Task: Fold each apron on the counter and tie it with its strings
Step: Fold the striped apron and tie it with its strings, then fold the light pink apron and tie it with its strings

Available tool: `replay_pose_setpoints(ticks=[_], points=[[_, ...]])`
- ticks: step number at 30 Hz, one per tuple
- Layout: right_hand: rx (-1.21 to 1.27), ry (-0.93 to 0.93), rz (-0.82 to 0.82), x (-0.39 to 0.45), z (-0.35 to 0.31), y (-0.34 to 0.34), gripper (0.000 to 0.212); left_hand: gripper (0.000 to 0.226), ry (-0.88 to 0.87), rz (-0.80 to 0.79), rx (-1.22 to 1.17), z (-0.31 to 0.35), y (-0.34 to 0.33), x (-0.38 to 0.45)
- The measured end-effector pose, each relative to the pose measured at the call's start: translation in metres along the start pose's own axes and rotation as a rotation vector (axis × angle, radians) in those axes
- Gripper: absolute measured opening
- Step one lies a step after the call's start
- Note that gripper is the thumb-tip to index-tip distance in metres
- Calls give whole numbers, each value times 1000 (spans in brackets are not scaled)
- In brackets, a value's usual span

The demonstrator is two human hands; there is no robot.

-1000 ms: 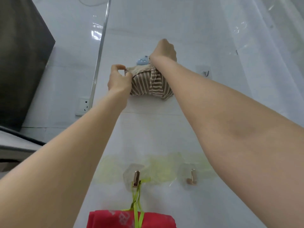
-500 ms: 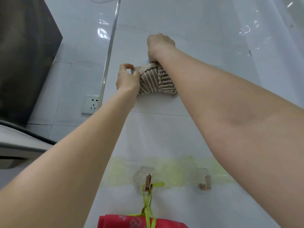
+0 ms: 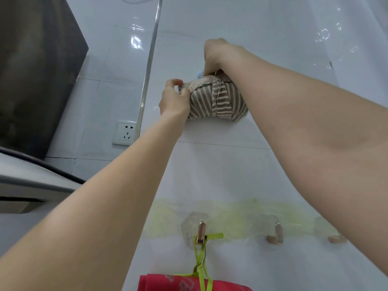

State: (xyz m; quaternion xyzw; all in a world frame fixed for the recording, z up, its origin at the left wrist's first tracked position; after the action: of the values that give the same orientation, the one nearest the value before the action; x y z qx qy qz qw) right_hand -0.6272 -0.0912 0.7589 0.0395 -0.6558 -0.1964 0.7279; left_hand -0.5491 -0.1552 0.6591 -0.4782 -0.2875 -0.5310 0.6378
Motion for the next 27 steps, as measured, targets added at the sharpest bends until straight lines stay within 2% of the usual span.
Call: replay_pose_setpoints(ticks=[3, 9, 14, 18, 20, 23, 25, 27], points=[[-122, 20, 67, -4, -17, -1, 42, 31, -3, 35, 29, 0, -3, -2], [-378, 52, 40, -6, -42, -11, 36, 32, -5, 38, 76, 1, 1, -7], [-501, -31, -127, -13, -56, -18, 30, 29, -13, 17, 103, 2, 5, -10], [-386, -56, -244, -23, -54, -19, 26, 30, -61, 22, 175, -5, 8, -15], [-275, -63, -182, -30, -46, -20, 33, 30, -75, 44, 210, -8, 11, -17], [4, -75, 61, -45, -33, -18, 38, 30, -75, 63, 270, -12, 13, -24], [164, -72, 164, -66, -27, -26, 48, 30, -77, 53, 317, -11, 14, -29], [180, -80, 232, -91, -21, -37, 49, 33, -60, 45, 360, -5, 14, -32]])
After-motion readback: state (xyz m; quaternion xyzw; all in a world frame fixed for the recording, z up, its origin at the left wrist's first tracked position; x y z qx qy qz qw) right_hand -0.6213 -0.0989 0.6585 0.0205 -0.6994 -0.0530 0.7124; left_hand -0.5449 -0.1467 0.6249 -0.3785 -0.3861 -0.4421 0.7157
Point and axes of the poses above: each hand's wrist, its own x-axis towards the middle knuckle, its own y-axis out of the back of the hand, z = x × y, the point moved 1 cm from there along x, towards the middle knuckle, and after that the axes turned 9 degrees about -x, right-handed, at the moved point
